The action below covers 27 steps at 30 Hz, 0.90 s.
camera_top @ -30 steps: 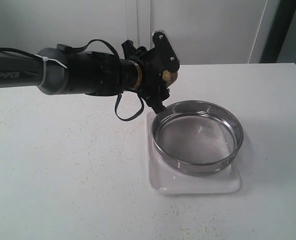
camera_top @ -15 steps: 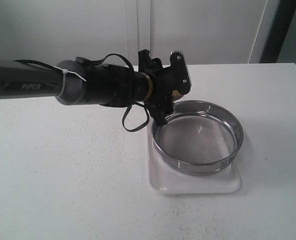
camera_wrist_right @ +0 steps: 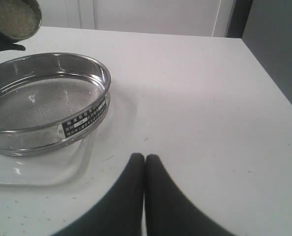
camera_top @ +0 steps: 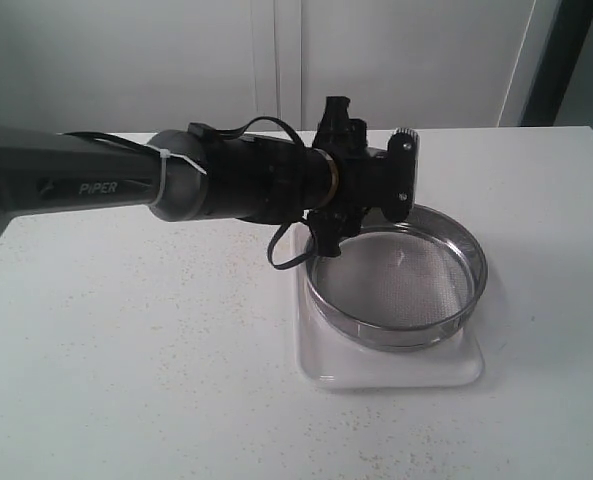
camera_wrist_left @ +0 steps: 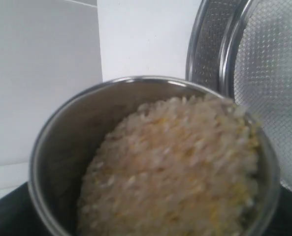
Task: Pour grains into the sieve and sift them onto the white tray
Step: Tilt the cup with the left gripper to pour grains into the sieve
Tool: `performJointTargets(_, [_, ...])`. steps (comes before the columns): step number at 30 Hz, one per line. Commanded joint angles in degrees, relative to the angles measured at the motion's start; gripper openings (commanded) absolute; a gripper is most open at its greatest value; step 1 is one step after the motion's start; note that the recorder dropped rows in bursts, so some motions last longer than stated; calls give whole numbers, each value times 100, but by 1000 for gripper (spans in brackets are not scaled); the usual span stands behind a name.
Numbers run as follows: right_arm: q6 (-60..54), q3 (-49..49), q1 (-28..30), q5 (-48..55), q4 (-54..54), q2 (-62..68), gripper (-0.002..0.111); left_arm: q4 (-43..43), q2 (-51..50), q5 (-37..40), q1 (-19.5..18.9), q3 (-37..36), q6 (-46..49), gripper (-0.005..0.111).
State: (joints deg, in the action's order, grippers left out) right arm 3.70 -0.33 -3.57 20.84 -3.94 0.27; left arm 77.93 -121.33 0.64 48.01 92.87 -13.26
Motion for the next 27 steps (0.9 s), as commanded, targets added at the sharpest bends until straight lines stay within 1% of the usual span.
performJointTargets(1, [2, 33, 4, -92, -34, -27, 0, 249, -67, 209, 71, 57, 173, 0])
performJointTargets(15, [2, 33, 4, -92, -34, -27, 0, 485, -151, 260, 71, 57, 173, 0])
performJointTargets(19, [2, 33, 4, -92, -34, -27, 0, 673, -151, 264, 71, 57, 219, 0])
performJointTargets(27, [2, 33, 4, -92, -34, -27, 0, 696, -151, 304, 71, 57, 318, 0])
